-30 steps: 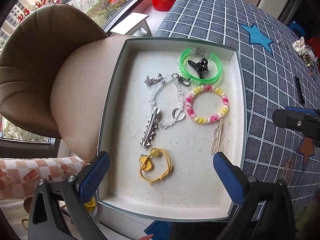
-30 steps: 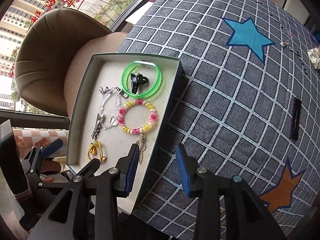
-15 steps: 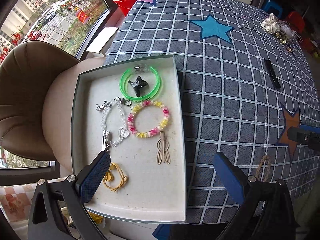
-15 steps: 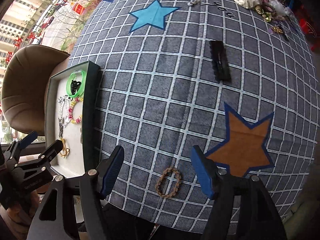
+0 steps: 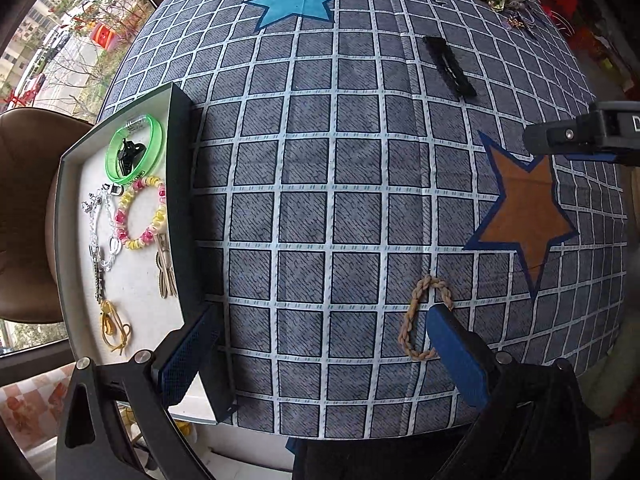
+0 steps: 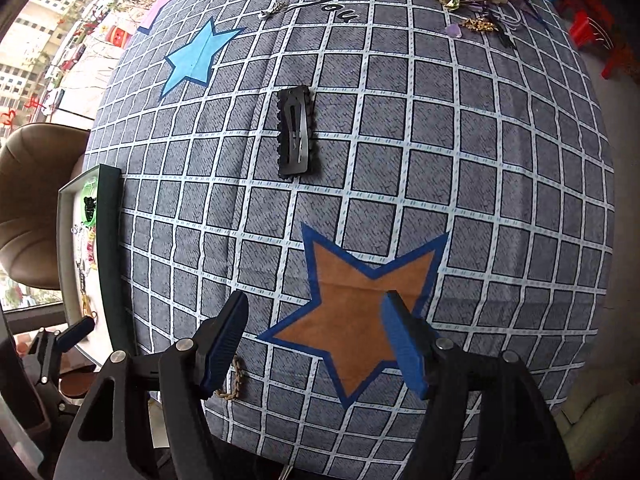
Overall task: Organize jewelry
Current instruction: 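Grasp braided brown bracelet with left tool while right tool grasps black lace clip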
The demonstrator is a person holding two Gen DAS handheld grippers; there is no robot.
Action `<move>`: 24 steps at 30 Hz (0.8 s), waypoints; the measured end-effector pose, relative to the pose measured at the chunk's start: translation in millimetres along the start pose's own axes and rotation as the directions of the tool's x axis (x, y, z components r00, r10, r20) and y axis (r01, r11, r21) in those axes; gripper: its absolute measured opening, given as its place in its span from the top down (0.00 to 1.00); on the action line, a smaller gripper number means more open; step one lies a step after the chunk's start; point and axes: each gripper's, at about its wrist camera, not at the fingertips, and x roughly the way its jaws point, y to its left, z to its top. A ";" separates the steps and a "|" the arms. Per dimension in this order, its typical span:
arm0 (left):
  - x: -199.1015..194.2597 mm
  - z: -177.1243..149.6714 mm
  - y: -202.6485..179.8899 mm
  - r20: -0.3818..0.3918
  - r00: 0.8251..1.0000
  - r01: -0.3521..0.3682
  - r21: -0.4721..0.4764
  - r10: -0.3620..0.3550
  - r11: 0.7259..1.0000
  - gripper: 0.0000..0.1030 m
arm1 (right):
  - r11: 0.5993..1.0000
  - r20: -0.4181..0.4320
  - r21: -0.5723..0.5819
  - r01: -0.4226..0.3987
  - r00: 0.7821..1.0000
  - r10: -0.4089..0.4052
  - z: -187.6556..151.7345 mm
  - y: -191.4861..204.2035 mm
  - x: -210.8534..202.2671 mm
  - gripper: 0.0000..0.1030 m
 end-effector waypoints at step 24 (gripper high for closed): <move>55.3 -35.5 -48.4 -0.060 0.998 -0.012 -0.152 0.003 0.988 0.00 | 0.982 0.009 -0.158 0.101 0.995 -0.101 86.7 33.1 57.4 0.30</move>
